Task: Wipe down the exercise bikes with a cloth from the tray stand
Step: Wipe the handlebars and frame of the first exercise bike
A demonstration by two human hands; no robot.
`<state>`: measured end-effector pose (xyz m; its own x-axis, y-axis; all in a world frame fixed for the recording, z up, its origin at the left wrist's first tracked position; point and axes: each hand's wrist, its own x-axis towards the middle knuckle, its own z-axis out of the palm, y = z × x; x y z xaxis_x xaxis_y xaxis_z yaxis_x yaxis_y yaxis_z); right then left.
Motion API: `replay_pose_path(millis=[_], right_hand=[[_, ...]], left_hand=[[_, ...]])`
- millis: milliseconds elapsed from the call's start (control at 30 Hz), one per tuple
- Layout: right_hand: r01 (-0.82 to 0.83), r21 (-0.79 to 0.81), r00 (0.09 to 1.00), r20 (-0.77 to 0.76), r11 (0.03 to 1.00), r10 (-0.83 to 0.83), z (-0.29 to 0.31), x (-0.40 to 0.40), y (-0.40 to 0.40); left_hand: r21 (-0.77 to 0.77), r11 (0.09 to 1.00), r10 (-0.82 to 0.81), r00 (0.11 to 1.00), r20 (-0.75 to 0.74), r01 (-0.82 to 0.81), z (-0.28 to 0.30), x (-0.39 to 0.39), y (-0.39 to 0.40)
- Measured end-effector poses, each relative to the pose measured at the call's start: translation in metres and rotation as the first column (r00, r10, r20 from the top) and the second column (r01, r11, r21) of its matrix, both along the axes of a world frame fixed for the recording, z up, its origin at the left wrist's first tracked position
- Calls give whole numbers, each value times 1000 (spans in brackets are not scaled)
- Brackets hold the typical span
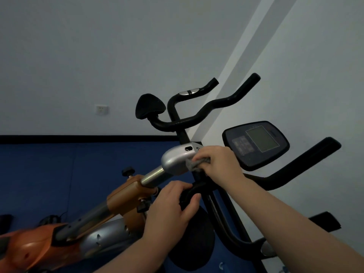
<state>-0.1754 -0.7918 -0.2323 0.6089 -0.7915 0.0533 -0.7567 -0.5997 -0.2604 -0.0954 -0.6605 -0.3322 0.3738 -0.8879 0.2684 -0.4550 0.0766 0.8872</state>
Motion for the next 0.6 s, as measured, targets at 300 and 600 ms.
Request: replay_pose_path(millis=[300,600], right_hand=[[116,32,991,57,993,-117,-3,-3,0],[218,11,970,103,976,-218,-12,-5,4]], left_hand=[[-12,1000,2,1000,10,-2,1,0,-1],[3,1000,0,1000,10,0,1,0,-1]])
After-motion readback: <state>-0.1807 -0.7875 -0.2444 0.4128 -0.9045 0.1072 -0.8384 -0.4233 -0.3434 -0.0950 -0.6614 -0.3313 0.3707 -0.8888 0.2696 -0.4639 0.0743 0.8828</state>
